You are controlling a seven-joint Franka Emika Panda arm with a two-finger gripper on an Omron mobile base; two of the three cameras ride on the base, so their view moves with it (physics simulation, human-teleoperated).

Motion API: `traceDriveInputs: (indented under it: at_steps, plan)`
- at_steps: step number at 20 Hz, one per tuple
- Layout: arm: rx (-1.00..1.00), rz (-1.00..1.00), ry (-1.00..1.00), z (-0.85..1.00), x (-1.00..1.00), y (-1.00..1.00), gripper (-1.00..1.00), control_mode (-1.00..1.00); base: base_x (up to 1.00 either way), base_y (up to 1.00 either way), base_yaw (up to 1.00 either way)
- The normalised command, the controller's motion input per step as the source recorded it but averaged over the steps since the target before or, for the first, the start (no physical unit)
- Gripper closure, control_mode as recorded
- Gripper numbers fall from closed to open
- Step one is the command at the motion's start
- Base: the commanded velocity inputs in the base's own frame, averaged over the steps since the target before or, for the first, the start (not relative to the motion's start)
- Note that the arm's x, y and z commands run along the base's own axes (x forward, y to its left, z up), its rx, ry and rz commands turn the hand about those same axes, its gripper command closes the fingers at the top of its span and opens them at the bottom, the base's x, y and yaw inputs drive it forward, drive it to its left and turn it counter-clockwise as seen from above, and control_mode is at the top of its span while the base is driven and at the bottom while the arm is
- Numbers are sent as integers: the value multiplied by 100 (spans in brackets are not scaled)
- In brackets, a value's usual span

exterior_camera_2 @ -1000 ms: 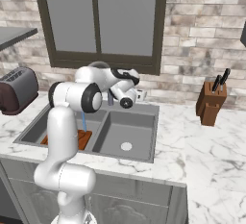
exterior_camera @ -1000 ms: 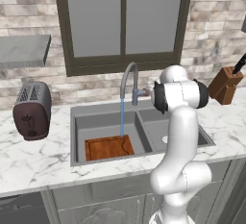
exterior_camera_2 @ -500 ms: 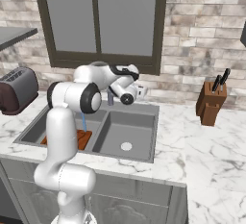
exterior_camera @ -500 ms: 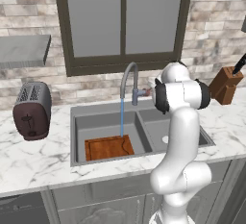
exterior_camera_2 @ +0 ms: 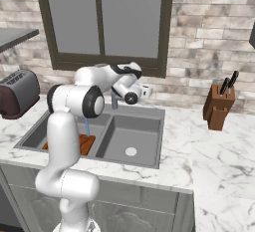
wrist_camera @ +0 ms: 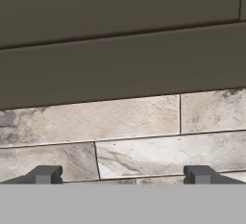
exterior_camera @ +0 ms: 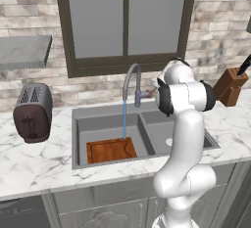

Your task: Turn on the sink faucet with hot water and rinse the cutting board for ten seconds, then turn off the faucet. Push the cutting board to reach the water if necessary.

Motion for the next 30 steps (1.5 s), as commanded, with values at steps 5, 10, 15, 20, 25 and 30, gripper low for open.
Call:
traceDriveInputs:
  at_steps: [5, 10, 15, 20, 25, 30]
  plan:
    - [0, 0, 9, 0, -21, 0, -100, -100, 0, 0, 0]
    - [1, 0, 13, 5, -11, -3, -100, -100, 0, 0, 0]
    - [0, 0, 16, 8, -2, -7, -100, -100, 0, 0, 0]
    - [0, 0, 14, 1, 0, -13, -100, -100, 0, 0, 0]
    - [0, 1, 5, 0, 0, -20, -100, -100, 0, 0, 0]
    - [0, 0, 0, 0, 0, -4, -100, -100, 0, 0, 0]
